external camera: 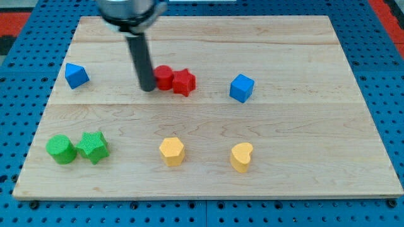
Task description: Move the red star along with red circle towards the top left
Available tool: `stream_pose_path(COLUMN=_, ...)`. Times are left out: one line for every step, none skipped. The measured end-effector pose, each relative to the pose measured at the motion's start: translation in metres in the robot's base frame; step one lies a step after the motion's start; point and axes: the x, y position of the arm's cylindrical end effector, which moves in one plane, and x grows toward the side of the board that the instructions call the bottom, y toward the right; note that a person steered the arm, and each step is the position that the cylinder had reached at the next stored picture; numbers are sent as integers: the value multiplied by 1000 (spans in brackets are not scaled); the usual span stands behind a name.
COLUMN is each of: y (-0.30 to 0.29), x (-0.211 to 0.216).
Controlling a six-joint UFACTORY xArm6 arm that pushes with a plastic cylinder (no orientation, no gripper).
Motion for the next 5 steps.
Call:
stream_pose_path(y=20, x=39)
stream_pose_path(y=87, x=23)
stream_pose_path(y=103, x=2)
stream_pose_path(y=78, x=-4)
stream_pose_path(y=78, x=14)
